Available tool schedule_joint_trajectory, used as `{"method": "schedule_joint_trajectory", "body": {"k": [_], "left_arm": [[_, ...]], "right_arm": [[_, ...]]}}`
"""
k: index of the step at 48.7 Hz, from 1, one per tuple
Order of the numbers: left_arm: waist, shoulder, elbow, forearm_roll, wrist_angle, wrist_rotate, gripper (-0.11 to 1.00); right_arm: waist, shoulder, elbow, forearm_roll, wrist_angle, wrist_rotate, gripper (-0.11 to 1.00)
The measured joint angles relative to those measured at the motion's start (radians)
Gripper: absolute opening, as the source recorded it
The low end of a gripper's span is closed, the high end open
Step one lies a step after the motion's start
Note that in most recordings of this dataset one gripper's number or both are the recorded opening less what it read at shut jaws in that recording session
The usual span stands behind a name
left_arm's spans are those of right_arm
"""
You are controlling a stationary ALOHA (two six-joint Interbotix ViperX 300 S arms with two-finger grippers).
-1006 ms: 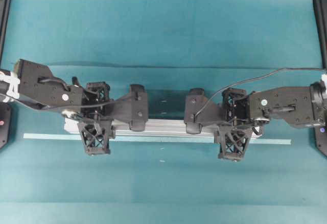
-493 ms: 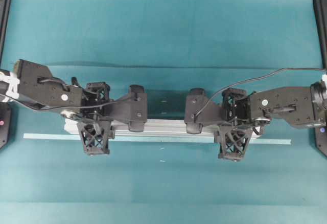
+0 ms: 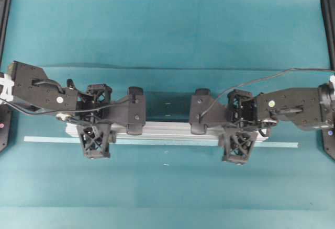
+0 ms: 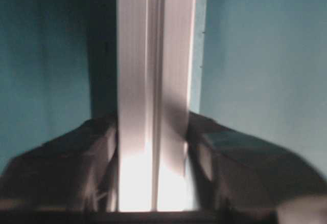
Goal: Lift the metal rail with both hands.
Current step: 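Open both grippers to release the rail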
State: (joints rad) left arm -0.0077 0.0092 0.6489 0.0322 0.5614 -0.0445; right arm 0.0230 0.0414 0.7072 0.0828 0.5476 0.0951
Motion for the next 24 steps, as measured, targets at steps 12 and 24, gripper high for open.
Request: {"method": "schedule_joint_trajectory", "body": {"k": [12,24], "left_arm": [[-0.009,-0.002,0.002,0.000,-0.002,-0.002,0.90],[-0.009,-0.046,0.005,0.000,0.014,-0.002,0.90]], "right_arm": [[0.005,0.000,0.000,0.005,-0.011,-0.002,0.98],[0.003,-0.031,0.000,0.005,-0.018,-0.002,0.98]]}}
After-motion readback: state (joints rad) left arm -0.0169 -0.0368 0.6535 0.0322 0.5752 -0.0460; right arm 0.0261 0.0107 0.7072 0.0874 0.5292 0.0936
